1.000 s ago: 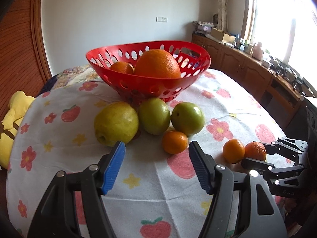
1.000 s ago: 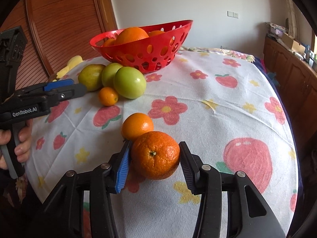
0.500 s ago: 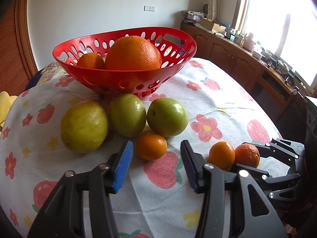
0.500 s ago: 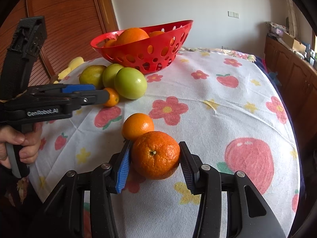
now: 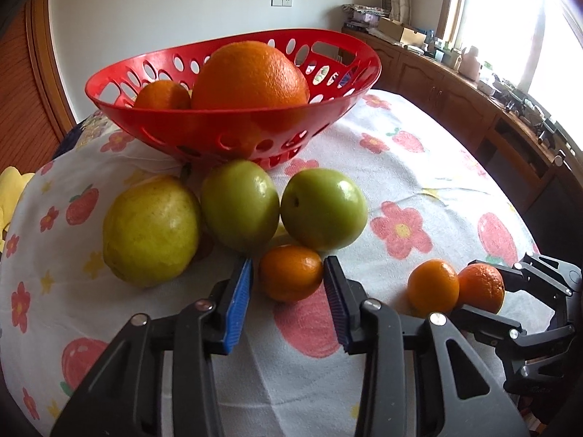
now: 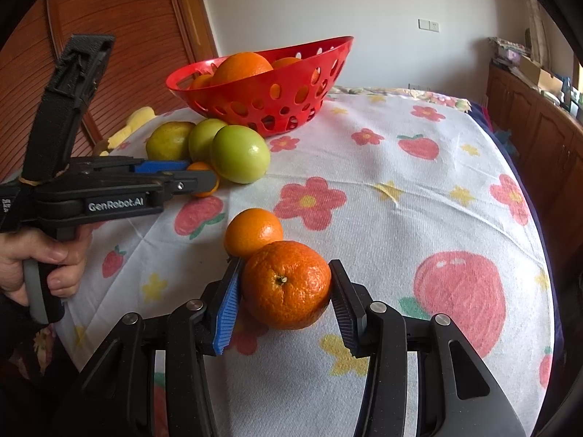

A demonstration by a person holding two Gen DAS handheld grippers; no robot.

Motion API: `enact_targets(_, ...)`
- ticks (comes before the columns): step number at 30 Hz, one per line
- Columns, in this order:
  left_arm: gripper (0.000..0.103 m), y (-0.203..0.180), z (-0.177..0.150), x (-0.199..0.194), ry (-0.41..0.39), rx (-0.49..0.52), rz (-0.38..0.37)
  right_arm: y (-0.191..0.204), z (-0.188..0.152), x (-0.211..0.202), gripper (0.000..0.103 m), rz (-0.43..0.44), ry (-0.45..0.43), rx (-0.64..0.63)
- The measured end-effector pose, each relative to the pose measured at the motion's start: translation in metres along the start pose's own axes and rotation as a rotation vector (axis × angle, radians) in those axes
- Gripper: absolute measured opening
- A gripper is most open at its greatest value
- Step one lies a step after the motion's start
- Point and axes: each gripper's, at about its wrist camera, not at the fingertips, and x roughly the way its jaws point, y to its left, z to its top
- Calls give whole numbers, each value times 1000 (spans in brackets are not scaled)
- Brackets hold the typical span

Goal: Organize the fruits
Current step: 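Close the left tool on the small tangerine in front of the pears, then carry both tangerines over the red basket and open both tools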

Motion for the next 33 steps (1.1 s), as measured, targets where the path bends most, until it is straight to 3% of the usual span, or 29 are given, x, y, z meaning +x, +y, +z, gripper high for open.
enact_targets(4, 35, 2, -3, -3, -6, -4, -13, 0, 0, 0, 47, -1, -1, -3)
enact_targets(18, 35, 12, -12, -52, -77, -7, -16, -5, -1, -3, 46, 4, -16, 25)
enact_targets(33, 35, 22, -6, -84, -145, -20, -18, -6, 14, -29, 46, -47, -74, 15)
